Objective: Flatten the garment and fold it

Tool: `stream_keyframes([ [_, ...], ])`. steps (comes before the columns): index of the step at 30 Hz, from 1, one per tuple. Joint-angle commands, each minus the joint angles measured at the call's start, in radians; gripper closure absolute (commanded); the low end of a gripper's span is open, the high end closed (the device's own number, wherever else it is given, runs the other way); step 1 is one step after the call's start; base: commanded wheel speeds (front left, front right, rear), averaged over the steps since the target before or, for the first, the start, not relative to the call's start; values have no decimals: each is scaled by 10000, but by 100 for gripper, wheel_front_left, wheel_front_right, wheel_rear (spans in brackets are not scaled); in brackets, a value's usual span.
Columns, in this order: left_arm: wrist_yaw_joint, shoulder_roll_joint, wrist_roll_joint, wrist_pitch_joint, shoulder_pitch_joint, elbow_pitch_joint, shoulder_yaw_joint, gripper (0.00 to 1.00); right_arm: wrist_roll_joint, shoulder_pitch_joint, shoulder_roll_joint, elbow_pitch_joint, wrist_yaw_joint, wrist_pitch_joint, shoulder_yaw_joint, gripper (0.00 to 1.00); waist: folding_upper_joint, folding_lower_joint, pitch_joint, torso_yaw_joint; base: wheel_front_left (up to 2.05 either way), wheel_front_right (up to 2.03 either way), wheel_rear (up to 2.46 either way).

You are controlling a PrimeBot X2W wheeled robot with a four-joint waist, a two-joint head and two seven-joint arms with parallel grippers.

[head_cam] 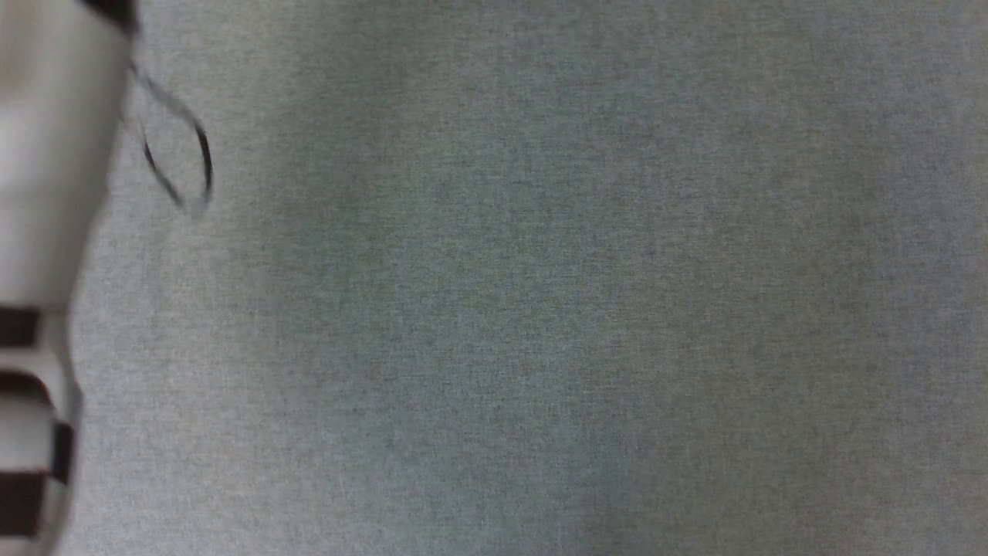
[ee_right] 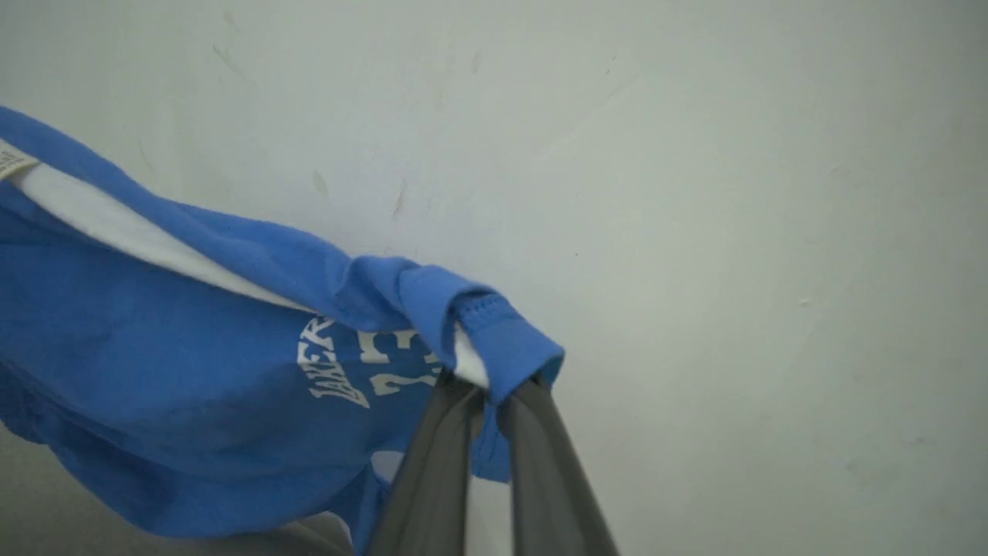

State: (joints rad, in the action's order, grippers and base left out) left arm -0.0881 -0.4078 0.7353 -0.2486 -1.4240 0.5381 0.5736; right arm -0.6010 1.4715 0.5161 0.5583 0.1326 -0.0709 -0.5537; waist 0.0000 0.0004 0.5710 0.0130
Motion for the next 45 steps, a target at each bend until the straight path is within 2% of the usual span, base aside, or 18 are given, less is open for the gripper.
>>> stream_keyframes([
  [1,-53,35,-65,-105,791,94,-96,100,-48,-724,-96,114,-19,-301,-294,100,0,-4,-68,-102,0,0,0],
  [5,-17,-4,-286,-124,2017,-141,-441,100,-210,-1649,-193,211,-19,-639,-847,100,0,-4,-330,-216,0,0,0],
  [10,102,-71,-1037,-129,4845,-1153,-853,100,-393,-3376,-83,74,-19,-1216,-1867,100,0,-4,-1159,-316,0,0,0],
  [15,191,-183,-1420,-130,7767,-2109,-1149,100,-650,-5299,517,-648,-19,-1378,-2957,100,0,-4,-2242,-360,0,0,0],
  [20,303,-481,-1514,-130,10029,-2758,-1255,100,-921,-7046,1246,-1609,-19,-1144,-3675,100,0,-4,-3159,-467,0,0,0],
  [25,770,-621,-1347,-131,11917,-3423,-1357,100,-1147,-8715,1787,-2421,-19,-889,-3946,100,0,-4,-3870,-467,0,0,0],
  [31,1339,-960,-1302,57,13766,-4206,-1200,100,-1263,-10866,2236,-3492,-19,-545,-3672,100,0,-4,-4491,-367,0,0,0],
  [35,1603,-1195,-1264,288,14691,-4790,-1076,100,-1371,-12485,2378,-4123,-19,-274,-2929,100,0,-4,-4720,-178,0,0,0],
  [40,1810,-1321,-1326,405,15171,-5070,-960,100,-1064,-13963,2003,-4734,-19,-155,-1581,100,0,-4,-4781,40,0,0,0],
  [45,1714,-1172,-1607,327,14589,-5296,-807,100,-304,-13868,1420,-5128,-19,185,-204,100,0,-4,-4754,230,0,0,0],
])
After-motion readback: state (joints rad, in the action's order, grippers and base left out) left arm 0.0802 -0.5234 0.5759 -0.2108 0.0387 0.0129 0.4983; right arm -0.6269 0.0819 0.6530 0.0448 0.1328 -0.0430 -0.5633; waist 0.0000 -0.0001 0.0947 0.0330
